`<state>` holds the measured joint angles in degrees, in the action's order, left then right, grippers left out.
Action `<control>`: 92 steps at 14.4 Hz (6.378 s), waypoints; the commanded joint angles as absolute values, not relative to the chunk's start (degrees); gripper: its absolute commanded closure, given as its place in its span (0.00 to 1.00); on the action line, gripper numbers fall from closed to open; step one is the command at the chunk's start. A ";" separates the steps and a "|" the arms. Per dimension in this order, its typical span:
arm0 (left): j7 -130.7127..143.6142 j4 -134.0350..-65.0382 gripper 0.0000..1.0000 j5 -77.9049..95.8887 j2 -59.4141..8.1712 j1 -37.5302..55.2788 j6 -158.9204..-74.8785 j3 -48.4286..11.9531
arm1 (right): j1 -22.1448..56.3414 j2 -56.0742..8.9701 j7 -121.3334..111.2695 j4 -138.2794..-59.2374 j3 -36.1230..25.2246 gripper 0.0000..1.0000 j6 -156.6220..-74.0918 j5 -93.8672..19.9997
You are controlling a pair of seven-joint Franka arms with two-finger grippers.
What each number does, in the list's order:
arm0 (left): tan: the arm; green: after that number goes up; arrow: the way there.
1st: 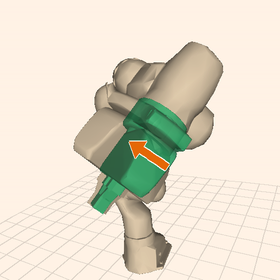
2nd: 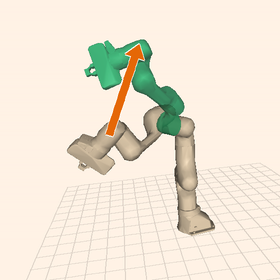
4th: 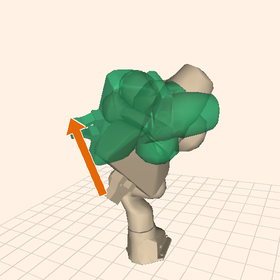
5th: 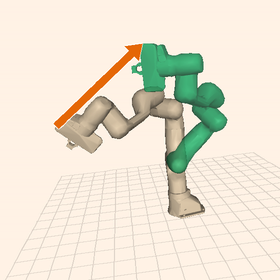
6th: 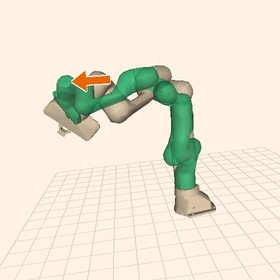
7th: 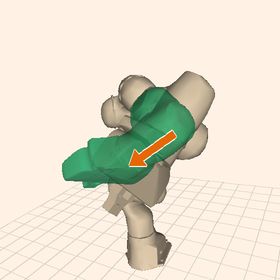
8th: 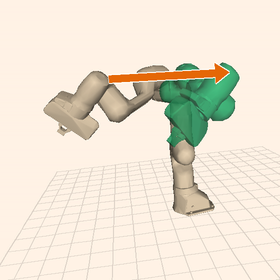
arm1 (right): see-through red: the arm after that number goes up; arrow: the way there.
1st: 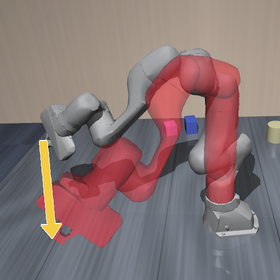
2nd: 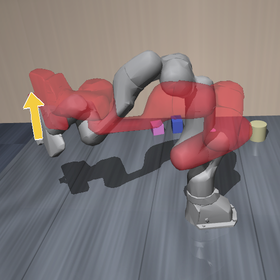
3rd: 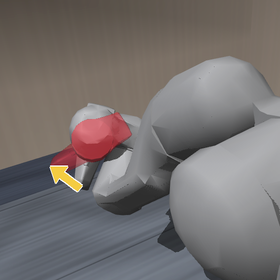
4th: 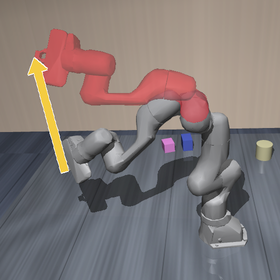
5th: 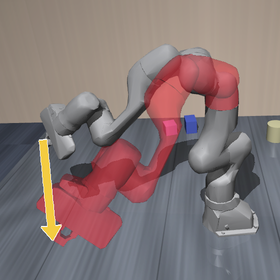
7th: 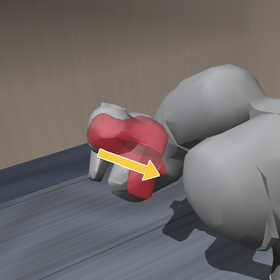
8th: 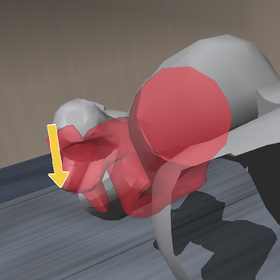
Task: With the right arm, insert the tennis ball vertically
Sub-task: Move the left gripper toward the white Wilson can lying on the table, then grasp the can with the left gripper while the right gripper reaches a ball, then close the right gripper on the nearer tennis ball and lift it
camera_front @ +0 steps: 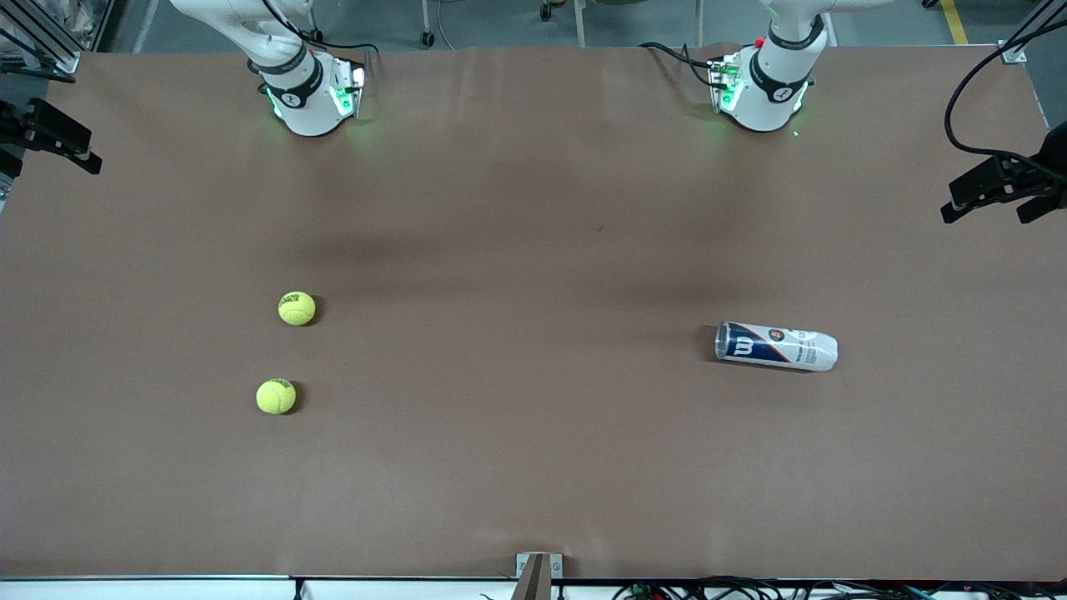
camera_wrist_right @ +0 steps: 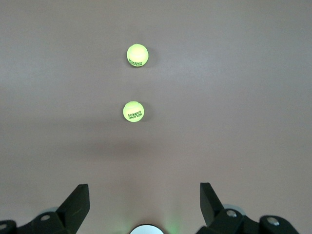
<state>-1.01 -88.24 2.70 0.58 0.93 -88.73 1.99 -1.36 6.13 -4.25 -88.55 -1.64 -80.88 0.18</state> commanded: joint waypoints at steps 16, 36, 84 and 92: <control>13.50 -87.80 0.00 3.52 -1.05 1.85 -88.51 -3.58 | -1.85 6.94 -5.01 -88.86 -1.05 0.00 -80.16 0.79; 89.71 -94.74 0.00 -15.03 -23.29 9.23 -103.71 -13.89 | -2.29 1.59 -4.57 -88.24 -1.32 0.00 -83.06 3.34; 119.09 -114.79 0.00 -44.65 -29.53 -3.34 -136.93 -13.18 | 5.27 -15.47 11.60 -133.24 -1.05 0.00 -148.45 -5.80; 119.18 -114.00 0.20 -44.74 -30.93 -3.96 -136.85 -13.18 | 5.10 -16.96 11.69 -133.86 -1.05 0.12 -147.92 -5.80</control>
